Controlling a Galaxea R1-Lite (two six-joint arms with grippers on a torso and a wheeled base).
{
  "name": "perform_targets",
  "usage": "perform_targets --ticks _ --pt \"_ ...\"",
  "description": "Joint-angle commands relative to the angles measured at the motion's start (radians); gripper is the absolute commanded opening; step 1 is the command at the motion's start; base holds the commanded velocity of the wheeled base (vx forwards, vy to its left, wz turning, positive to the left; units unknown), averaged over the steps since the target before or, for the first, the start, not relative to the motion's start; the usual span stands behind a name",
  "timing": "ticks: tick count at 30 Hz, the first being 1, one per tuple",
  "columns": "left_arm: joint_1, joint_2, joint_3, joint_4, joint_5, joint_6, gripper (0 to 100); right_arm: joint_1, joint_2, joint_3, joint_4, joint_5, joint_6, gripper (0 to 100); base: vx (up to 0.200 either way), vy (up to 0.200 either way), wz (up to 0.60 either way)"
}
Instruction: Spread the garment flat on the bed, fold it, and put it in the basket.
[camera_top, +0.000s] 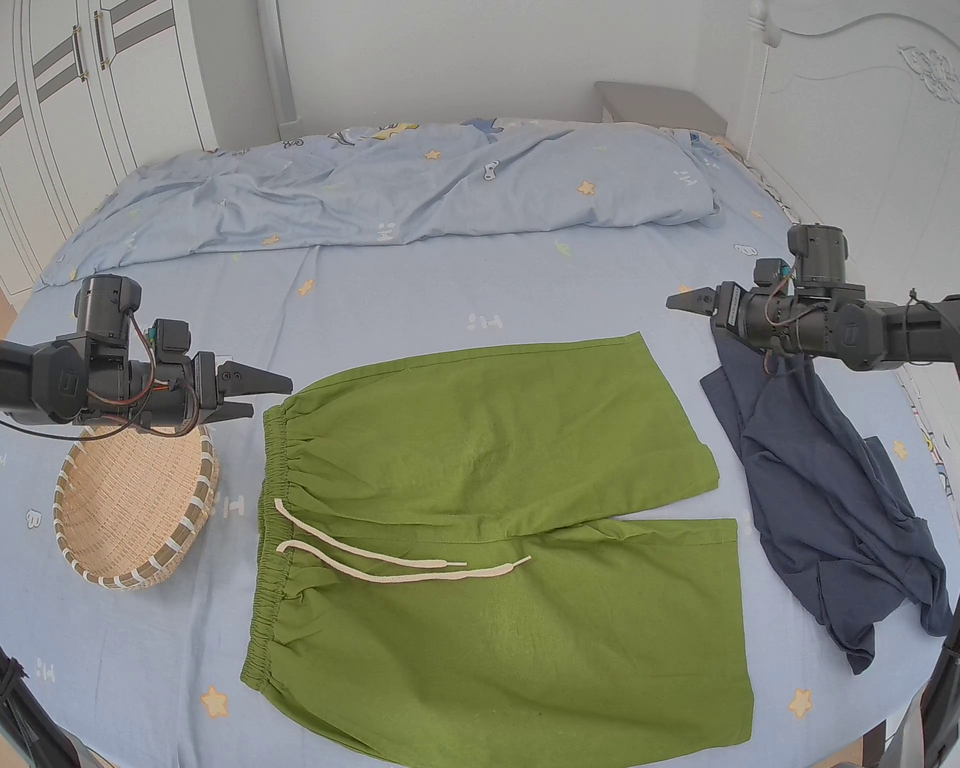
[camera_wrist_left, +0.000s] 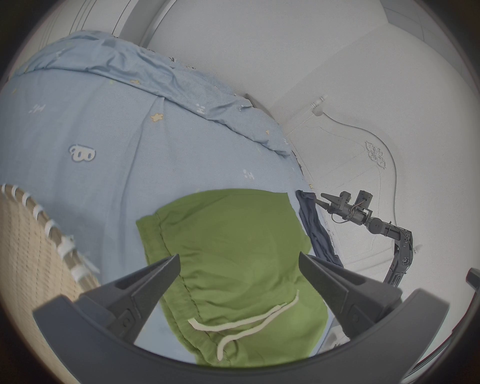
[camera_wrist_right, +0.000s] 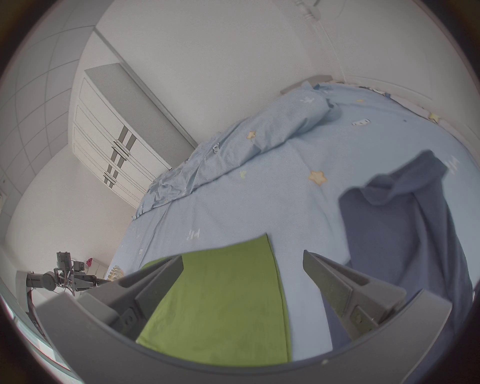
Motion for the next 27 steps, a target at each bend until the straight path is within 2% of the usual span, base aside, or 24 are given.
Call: perform_targets --ticks 1,2,6,8,10,11,13,19,23,27 --pt "-0.043 -0.323 0.424 -0.001 -0.006 -0.067 100 -0.007 -0.461 0.617 0.004 0.044 0.039 100 0.000 0.000 0.00" --pt "-0.043 -0.323 0.424 -0.001 -0.006 -0.067 100 -0.007 -0.461 0.617 0.004 0.044 0.039 100 0.000 0.000 0.00" --pt "-0.033 -0.429 0.737 -0.014 -0.010 -0.079 100 0.000 -0.594 0.977 -0.082 0.146 0.039 100 0.000 0.000 0.00" --pt "-0.027 -0.443 0.787 -0.025 -0.010 -0.079 100 0.002 -0.605 1.043 -0.123 0.159 0.039 100 0.000 0.000 0.00" --pt "-0.026 -0.463 0.925 -0.074 -0.009 -0.079 100 0.005 -0.614 1.217 -0.275 0.166 0.031 100 0.000 0.000 0.00" --pt "-0.026 -0.463 0.925 -0.074 -0.009 -0.079 100 0.005 -0.614 1.217 -0.275 0.166 0.031 100 0.000 0.000 0.00" --pt "0.002 -0.458 1.031 -0.154 -0.009 -0.076 100 0.008 -0.611 1.335 -0.413 0.168 0.033 100 0.000 0.000 0.00" --pt "0.025 -0.368 1.135 -0.291 -0.021 -0.064 100 0.092 -0.574 1.439 -0.567 0.165 0.041 100 0.000 0.000 0.00" --pt "0.046 -0.294 1.189 -0.386 -0.009 -0.022 100 0.119 -0.572 1.459 -0.578 0.160 0.039 100 0.000 0.000 0.00" --pt "0.071 -0.289 1.215 -0.416 -0.013 0.019 100 0.112 -0.571 1.459 -0.578 0.162 0.041 100 0.000 0.000 0.00"
